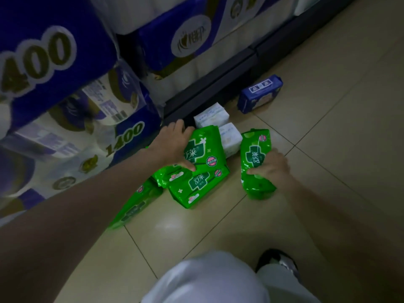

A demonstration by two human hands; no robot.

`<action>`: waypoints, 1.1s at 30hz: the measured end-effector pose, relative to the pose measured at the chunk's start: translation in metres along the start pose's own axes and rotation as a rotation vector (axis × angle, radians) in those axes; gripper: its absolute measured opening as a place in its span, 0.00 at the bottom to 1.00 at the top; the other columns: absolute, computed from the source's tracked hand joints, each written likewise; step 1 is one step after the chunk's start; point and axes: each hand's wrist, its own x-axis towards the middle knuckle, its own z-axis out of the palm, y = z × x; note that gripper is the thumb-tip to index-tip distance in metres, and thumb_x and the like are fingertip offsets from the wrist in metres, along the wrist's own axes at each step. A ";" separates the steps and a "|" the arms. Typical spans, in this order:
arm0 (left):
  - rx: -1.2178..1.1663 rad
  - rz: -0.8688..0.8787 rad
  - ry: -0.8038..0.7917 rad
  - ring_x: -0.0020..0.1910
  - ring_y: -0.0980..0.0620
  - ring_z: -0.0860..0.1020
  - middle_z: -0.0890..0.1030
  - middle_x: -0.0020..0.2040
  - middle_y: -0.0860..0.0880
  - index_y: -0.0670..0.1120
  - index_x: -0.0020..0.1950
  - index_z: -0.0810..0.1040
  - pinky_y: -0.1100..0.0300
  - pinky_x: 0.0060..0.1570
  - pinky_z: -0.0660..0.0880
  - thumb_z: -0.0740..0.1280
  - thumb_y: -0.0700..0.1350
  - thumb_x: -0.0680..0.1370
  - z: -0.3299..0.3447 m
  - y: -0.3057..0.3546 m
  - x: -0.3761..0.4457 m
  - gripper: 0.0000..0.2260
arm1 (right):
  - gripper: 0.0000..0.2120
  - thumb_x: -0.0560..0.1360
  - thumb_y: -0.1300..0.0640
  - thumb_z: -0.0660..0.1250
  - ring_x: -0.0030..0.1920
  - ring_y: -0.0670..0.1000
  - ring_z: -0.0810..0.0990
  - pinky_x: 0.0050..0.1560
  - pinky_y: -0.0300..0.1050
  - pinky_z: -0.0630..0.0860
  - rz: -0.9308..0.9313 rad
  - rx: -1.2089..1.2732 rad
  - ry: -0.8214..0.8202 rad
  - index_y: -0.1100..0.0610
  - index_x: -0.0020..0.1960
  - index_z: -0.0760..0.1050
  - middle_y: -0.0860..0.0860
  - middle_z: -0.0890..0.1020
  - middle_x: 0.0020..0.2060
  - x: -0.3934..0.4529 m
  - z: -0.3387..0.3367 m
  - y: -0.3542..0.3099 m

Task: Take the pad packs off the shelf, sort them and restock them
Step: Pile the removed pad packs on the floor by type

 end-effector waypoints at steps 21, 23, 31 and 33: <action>-0.603 -0.060 -0.323 0.53 0.48 0.70 0.68 0.56 0.50 0.52 0.56 0.64 0.59 0.48 0.65 0.74 0.56 0.69 -0.036 -0.006 -0.007 0.24 | 0.27 0.70 0.47 0.72 0.63 0.52 0.73 0.63 0.48 0.70 -0.547 0.631 -0.621 0.46 0.66 0.67 0.49 0.74 0.62 -0.041 -0.050 -0.081; -0.610 -0.056 -0.354 0.53 0.50 0.70 0.69 0.56 0.51 0.54 0.56 0.64 0.59 0.48 0.65 0.72 0.58 0.69 -0.042 -0.004 -0.027 0.23 | 0.39 0.67 0.47 0.73 0.63 0.47 0.69 0.59 0.40 0.69 -0.659 0.236 -0.728 0.44 0.72 0.58 0.43 0.67 0.64 -0.053 -0.062 -0.092; -0.628 0.050 -0.362 0.57 0.48 0.73 0.72 0.62 0.47 0.50 0.64 0.63 0.59 0.55 0.72 0.75 0.55 0.67 0.040 0.033 -0.082 0.32 | 0.46 0.64 0.49 0.78 0.65 0.51 0.69 0.57 0.35 0.65 -0.888 -0.701 -0.646 0.56 0.73 0.56 0.51 0.67 0.69 -0.080 -0.009 -0.089; -0.595 0.074 -0.394 0.62 0.47 0.71 0.71 0.66 0.44 0.48 0.70 0.60 0.58 0.60 0.70 0.76 0.54 0.67 0.058 0.038 -0.079 0.38 | 0.47 0.64 0.50 0.77 0.65 0.52 0.69 0.57 0.39 0.67 -0.943 -0.793 -0.548 0.56 0.74 0.54 0.52 0.65 0.69 -0.075 -0.002 -0.070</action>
